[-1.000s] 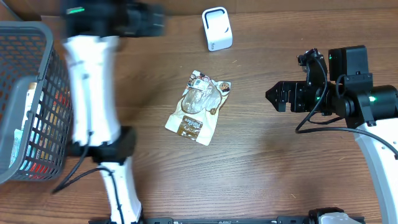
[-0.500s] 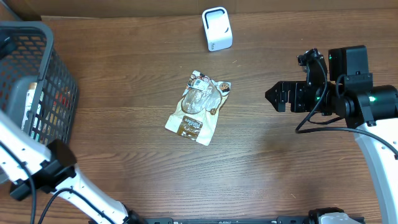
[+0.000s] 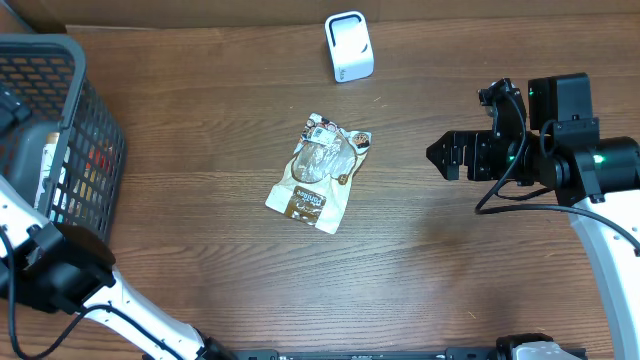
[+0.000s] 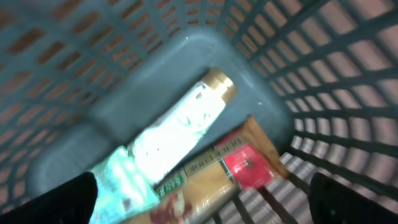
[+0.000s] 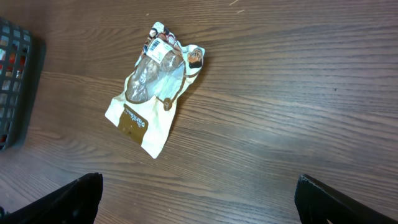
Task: Scan the item barcode
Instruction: 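Reach the left gripper back into the basket and grasp the white tube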
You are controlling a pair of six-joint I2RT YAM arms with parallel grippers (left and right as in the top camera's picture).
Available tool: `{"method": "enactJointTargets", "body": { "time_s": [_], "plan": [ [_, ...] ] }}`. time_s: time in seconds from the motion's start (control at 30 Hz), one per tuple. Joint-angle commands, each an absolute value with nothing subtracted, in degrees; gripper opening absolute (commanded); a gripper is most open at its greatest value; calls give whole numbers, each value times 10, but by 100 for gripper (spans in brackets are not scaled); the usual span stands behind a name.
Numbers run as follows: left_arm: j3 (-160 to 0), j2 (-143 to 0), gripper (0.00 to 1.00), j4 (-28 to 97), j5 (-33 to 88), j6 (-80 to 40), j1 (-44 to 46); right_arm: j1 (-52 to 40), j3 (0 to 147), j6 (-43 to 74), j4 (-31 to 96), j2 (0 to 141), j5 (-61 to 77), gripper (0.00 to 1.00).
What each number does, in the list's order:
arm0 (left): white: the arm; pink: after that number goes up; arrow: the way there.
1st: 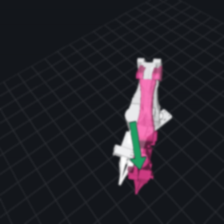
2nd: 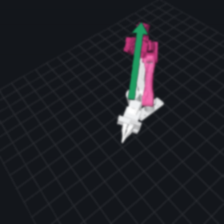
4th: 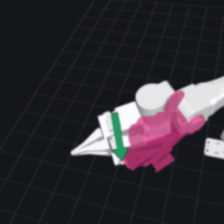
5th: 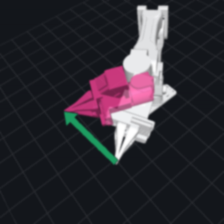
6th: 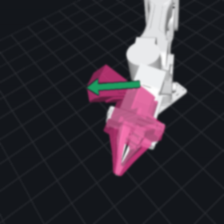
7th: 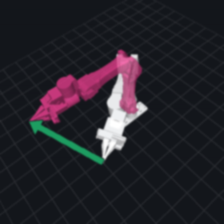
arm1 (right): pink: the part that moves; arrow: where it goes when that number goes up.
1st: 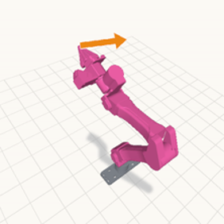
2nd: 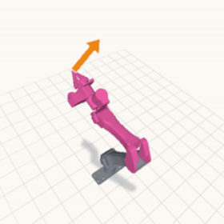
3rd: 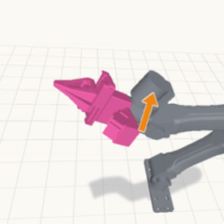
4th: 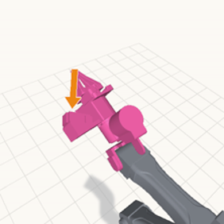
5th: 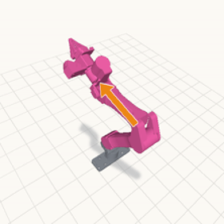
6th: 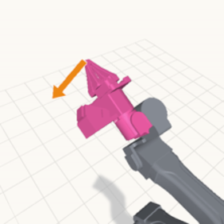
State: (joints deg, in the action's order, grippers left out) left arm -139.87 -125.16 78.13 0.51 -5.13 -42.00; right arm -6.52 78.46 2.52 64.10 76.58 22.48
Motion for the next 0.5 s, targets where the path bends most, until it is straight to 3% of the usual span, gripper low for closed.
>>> {"method": "enactJointTargets", "body": {
  "time_s": [0.0, 0.3, 0.47],
  "plan": [
    [-1332, -1260, 95, 734, -5, 38, -416, -69, 799, 21, 637, 764, 226, 100],
    [-1178, -1260, 90, 596, -10, 135, -416, -69, 799, 21, 635, 764, 226, 100],
    [-1098, -1260, 97, 513, -61, 143, -417, -69, 799, 21, 635, 766, 226, 100]
  ]
}}
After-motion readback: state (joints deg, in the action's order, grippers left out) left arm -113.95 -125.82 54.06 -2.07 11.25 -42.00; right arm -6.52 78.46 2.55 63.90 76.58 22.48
